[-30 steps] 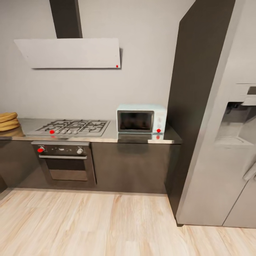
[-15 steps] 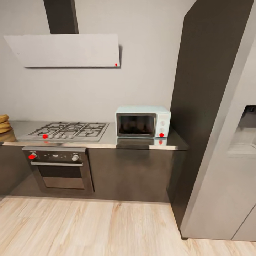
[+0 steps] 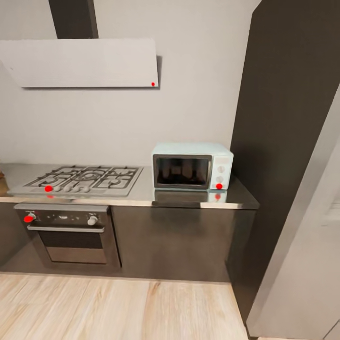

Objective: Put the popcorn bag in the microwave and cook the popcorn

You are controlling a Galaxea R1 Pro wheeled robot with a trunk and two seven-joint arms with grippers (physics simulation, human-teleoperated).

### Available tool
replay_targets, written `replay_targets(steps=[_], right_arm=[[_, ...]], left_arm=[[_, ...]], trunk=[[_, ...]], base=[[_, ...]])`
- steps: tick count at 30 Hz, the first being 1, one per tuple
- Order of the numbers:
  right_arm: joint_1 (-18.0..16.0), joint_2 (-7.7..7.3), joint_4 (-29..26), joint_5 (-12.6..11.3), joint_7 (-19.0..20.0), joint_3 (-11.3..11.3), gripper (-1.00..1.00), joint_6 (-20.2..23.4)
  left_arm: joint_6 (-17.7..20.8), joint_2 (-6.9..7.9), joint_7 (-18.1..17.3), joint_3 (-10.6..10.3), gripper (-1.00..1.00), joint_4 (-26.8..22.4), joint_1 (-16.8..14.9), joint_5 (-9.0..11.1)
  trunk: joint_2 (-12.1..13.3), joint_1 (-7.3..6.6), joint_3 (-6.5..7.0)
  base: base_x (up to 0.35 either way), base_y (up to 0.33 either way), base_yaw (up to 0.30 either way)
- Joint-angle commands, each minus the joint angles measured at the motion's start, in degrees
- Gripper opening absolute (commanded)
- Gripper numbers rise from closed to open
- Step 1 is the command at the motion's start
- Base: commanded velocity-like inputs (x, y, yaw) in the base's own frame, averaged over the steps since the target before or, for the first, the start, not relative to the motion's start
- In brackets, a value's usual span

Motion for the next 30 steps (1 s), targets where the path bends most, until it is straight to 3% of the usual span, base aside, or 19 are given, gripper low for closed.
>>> replay_targets(steps=[1,21,30], right_arm=[[0.0,0.0,0.0,0.0,0.0,0.0,1.0,-0.2],[0.0,0.0,0.0,0.0,0.0,0.0,1.0,-0.2],[0.0,0.08,0.0,0.2,0.0,0.1,1.0,-0.7]], left_arm=[[-0.1,-0.02,0.0,0.1,1.0,-0.1,0.0,0.5],[-0.1,-0.02,0.0,0.1,1.0,0.0,0.0,0.5],[-0.1,-0.09,0.0,0.1,1.0,-0.1,0.0,0.5]], trunk=[[0.0,0.03,-0.04],[0.0,0.03,-0.04],[0.0,0.03,-0.04]], base=[[0.289,0.0,0.0],[0.286,0.0,0.0],[0.038,0.0,0.0]])
